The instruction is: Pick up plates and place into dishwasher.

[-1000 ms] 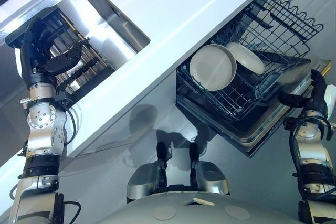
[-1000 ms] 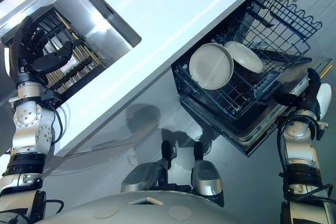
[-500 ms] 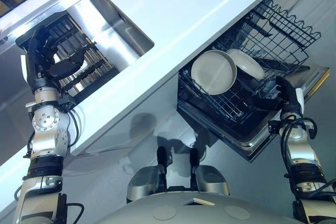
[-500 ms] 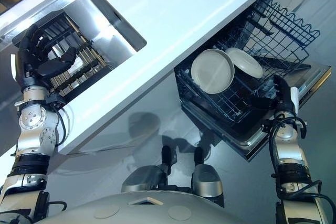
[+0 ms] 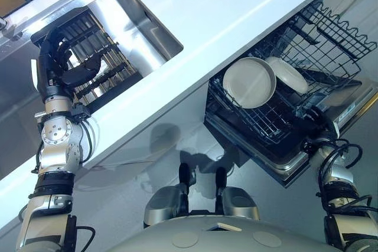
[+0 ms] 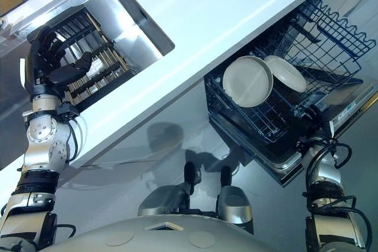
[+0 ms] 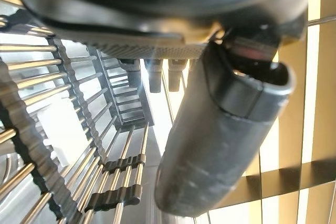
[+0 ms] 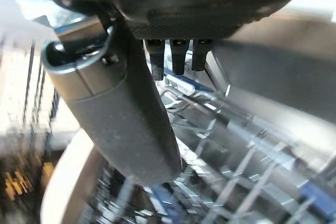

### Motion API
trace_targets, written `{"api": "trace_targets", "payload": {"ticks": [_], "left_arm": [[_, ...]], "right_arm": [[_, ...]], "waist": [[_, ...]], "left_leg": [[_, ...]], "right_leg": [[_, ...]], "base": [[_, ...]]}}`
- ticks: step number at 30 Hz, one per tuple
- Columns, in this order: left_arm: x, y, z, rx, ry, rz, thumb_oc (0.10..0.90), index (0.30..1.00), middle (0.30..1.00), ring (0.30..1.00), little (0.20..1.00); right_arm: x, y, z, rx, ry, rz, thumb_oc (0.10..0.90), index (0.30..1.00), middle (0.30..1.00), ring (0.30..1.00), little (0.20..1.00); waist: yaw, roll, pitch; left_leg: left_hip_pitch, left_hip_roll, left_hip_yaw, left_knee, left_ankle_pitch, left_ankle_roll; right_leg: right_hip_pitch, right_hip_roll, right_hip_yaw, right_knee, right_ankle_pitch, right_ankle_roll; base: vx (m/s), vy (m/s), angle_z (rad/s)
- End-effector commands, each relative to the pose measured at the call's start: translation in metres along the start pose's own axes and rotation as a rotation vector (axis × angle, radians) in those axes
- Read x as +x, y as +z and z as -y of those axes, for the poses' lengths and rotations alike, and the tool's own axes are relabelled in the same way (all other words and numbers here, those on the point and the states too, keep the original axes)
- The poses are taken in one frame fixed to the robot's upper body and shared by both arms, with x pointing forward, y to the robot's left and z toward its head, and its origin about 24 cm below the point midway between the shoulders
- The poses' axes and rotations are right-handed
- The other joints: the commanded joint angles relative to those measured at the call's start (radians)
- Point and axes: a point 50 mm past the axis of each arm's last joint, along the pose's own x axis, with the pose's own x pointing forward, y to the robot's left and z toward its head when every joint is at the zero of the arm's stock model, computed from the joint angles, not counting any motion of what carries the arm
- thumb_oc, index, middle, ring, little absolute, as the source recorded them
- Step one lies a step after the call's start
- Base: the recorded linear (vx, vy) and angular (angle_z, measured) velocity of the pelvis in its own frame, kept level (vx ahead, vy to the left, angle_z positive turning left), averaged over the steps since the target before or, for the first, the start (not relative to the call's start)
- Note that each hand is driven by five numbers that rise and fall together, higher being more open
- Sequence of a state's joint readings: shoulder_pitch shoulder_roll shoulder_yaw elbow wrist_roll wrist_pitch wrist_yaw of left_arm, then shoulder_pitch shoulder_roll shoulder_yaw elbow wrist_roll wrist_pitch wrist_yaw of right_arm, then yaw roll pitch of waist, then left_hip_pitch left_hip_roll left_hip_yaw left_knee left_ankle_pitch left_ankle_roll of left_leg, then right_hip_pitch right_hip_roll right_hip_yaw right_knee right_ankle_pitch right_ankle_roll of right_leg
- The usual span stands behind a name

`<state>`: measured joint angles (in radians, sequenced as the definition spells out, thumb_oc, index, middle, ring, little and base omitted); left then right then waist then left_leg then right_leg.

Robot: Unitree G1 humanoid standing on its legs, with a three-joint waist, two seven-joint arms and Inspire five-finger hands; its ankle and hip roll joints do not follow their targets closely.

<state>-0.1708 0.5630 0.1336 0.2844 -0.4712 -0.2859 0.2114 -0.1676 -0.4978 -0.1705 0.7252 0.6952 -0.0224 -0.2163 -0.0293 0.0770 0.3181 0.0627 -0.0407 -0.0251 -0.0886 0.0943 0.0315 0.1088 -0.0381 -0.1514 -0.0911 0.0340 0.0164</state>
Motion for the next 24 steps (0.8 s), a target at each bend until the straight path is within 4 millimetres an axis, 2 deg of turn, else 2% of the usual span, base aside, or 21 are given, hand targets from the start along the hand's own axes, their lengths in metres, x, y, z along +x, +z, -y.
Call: {"api": "trace_targets", "payload": {"ticks": [1,5,10,13,14,15,19,21,24], "left_arm": [[0.001,0.014,-0.005,0.030,0.012,0.099,0.800,0.900,0.900,0.900,0.900],[-0.005,0.008,-0.002,0.012,0.015,0.083,0.800,0.900,0.900,0.900,0.900],[-0.007,0.004,0.002,-0.011,0.010,0.070,0.800,0.900,0.900,0.900,0.900],[-0.006,0.004,0.007,-0.020,-0.002,0.067,0.800,0.900,0.900,0.900,0.900],[-0.005,0.005,0.011,-0.023,-0.013,0.068,0.800,0.900,0.900,0.900,0.900],[-0.005,0.006,0.012,-0.023,-0.014,0.068,0.800,0.900,0.900,0.900,0.900],[0.001,0.009,0.020,-0.022,-0.044,0.067,0.800,0.900,0.900,0.900,0.900],[0.008,0.011,0.023,-0.024,-0.047,0.068,0.800,0.900,0.900,0.900,0.900],[0.015,0.011,0.023,-0.023,-0.039,0.064,0.800,0.900,0.900,0.900,0.900]], "right_arm": [[0.002,0.039,-0.003,0.269,0.003,0.187,0.800,0.900,0.900,0.900,0.900],[-0.006,0.040,-0.025,0.452,0.172,0.246,0.800,0.900,0.900,0.900,0.900],[-0.014,0.047,-0.052,0.505,0.414,0.294,0.800,0.900,0.900,0.900,0.900],[-0.021,0.066,-0.077,0.518,0.583,0.352,0.800,0.900,0.900,0.900,0.900],[-0.029,0.081,-0.098,0.535,0.706,0.390,0.800,0.900,0.900,0.900,0.900],[-0.031,0.084,-0.102,0.538,0.731,0.400,0.800,0.900,0.900,0.900,0.900],[-0.060,0.120,-0.156,0.550,1.019,0.510,0.800,0.900,0.900,0.900,0.900],[-0.085,0.139,-0.190,0.518,1.180,0.559,0.800,0.900,0.900,0.900,0.900],[-0.122,0.155,-0.225,0.408,1.405,0.607,0.800,0.900,0.900,0.900,0.900]], "waist": [[0.034,0.025,-0.023],[0.031,0.042,-0.016],[0.034,0.062,-0.006],[0.042,0.066,0.004],[0.048,0.065,0.011],[0.049,0.065,0.012],[0.072,0.055,0.015],[0.086,0.046,0.015],[0.105,0.031,0.016]], "left_leg": [[-0.034,-0.045,0.017,0.075,-0.131,-0.003],[-0.044,-0.049,0.017,0.087,-0.131,0.000],[-0.059,-0.054,0.020,0.103,-0.132,0.000],[-0.073,-0.057,0.014,0.127,-0.135,0.000],[-0.083,-0.058,0.009,0.145,-0.139,0.003],[-0.086,-0.058,0.008,0.148,-0.140,0.003],[-0.111,-0.064,-0.012,0.184,-0.150,0.011],[-0.126,-0.066,-0.022,0.198,-0.154,0.013],[-0.146,-0.070,-0.036,0.214,-0.152,0.016]], "right_leg": [[-0.132,0.020,-0.002,0.229,-0.155,0.024],[-0.145,0.014,0.002,0.238,-0.157,0.020],[-0.157,0.004,0.002,0.242,-0.158,0.017],[-0.164,-0.005,0.001,0.247,-0.155,0.014],[-0.169,-0.010,0.002,0.253,-0.154,0.012],[-0.171,-0.011,0.002,0.255,-0.155,0.011],[-0.182,-0.018,0.006,0.262,-0.151,0.005],[-0.192,-0.020,0.004,0.272,-0.154,0.001],[-0.210,-0.020,0.000,0.293,-0.157,-0.005]], "base": [[0.02,0.031,0.01],[0.02,0.049,-0.01],[0.02,0.056,-0.02],[0.03,0.048,0.00],[0.03,0.037,-0.01],[0.00,0.000,0.00],[0.02,0.012,0.03],[0.02,0.010,0.11],[0.01,0.008,0.08]]}}
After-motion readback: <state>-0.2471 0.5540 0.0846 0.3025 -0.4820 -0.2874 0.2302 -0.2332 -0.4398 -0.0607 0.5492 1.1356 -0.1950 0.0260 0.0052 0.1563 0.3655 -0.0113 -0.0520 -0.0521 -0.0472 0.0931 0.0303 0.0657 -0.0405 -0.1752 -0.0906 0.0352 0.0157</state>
